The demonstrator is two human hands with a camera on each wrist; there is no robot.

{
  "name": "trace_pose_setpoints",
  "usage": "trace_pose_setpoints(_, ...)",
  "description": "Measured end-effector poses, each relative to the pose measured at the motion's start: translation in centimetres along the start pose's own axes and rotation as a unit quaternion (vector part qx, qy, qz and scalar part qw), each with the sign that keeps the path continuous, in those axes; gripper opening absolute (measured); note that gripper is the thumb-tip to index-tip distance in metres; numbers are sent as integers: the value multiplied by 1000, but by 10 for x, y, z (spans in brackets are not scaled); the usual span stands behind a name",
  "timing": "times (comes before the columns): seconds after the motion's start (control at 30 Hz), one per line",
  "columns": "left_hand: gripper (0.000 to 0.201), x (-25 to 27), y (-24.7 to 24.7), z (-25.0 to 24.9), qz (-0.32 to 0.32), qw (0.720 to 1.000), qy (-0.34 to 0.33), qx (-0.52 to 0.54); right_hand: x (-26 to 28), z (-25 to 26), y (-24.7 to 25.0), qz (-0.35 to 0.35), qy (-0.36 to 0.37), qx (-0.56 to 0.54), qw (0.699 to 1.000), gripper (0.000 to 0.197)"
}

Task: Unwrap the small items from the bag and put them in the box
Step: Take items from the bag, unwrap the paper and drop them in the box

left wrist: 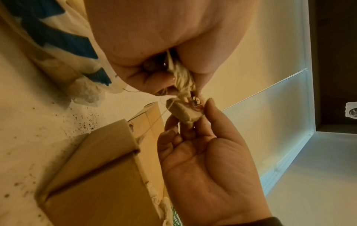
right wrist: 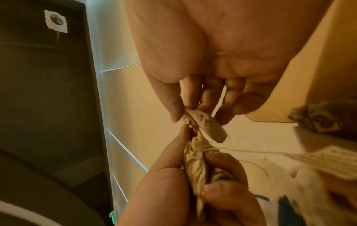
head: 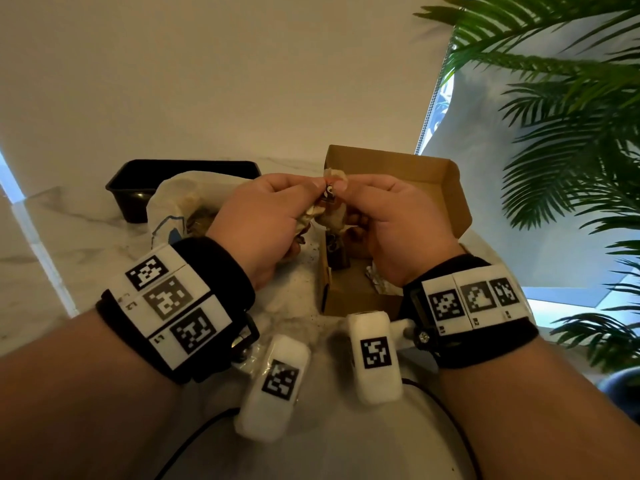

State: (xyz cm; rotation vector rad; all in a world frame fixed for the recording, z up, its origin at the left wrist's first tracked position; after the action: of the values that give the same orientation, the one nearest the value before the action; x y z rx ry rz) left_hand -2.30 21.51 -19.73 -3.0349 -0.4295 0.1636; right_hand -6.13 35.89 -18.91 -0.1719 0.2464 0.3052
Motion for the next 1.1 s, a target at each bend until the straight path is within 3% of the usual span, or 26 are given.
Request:
trace_pose_setpoints(0.1, 20, 0, 0, 1, 0, 1000, 6, 4, 0, 0, 4, -20, 10, 43, 999, 7)
trace_pose_setpoints(0.27, 15, -3, 4, 3, -33, 998, 22, 42, -9, 15, 41, -124, 20, 13, 992, 16)
trace_pose_setpoints(0.4, 9, -4, 8, 0, -58, 995, 20, 83, -11, 27, 68, -102, -35, 172, 979, 25)
trace_pose_setpoints(0.53, 12, -2, 11, -7, -74, 990, 6, 122, -7, 26, 70, -55, -124, 379, 915, 17)
trace_pose_setpoints(0.67, 14, -1, 14, -11, -81, 986, -5, 149, -10, 18, 64, 11, -191, 526, 829, 15)
trace_pose_setpoints(0.87, 13, 1, 13, -9, -75, 988, 14, 134, -16, 26, 55, 49, -150, 656, 738, 26)
trace_pose_setpoints(0.93, 13, 2, 13, -8, -72, 988, 27, 136, -15, 30, 50, 44, -121, 683, 719, 24)
trace_pose_setpoints(1.03, 19, 1, 10, -5, -50, 986, 53, 149, -9, 28, 39, 57, -115, 671, 731, 23)
trace_pose_setpoints(1.1, 26, 2, 7, -4, -26, 982, 73, 171, -3, 22, 32, 111, -152, 694, 695, 27)
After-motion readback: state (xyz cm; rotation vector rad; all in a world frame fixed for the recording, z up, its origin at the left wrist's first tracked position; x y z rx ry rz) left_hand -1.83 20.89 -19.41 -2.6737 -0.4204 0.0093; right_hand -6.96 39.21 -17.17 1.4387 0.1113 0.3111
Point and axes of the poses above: each hand's wrist, its own x-axis away from the middle knuckle, its own y-axis out of the back of the hand, z = x × y, the point moved 4 cm from there along -x, towards the middle knuckle, and after that the axes turned 3 degrees about y, right-handed, at the moved point
